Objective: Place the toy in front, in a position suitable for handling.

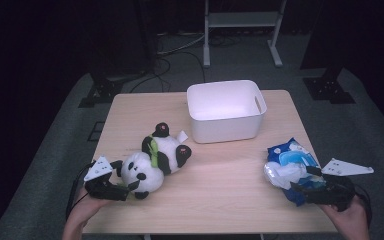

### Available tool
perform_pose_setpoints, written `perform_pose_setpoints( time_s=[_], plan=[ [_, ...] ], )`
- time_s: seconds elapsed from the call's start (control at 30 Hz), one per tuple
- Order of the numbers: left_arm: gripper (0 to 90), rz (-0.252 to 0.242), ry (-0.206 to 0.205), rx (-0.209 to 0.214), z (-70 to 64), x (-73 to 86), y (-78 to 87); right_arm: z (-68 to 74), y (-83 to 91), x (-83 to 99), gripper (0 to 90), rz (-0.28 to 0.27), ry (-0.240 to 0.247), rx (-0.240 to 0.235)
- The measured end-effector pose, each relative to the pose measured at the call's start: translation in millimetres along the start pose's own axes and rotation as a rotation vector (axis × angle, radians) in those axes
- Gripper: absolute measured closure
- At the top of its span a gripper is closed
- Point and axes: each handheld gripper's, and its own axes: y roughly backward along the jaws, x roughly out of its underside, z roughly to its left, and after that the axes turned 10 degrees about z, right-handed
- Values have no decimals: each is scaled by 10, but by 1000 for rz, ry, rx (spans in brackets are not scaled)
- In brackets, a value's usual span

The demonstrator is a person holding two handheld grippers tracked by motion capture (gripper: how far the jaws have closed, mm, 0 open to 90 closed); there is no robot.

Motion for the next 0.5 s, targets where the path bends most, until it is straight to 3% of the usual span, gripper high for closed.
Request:
perform_pose_setpoints(
  time_s=[0.27, 0.5],
  plan=[
    [24, 14, -24, 4, -71, -121, -117, -17, 20, -32, 168, 1, -2, -1],
    [15, 15, -40, -25, -74, -230, -242, -46, 58, -60, 168, 3, -5, 4]
  ],
)
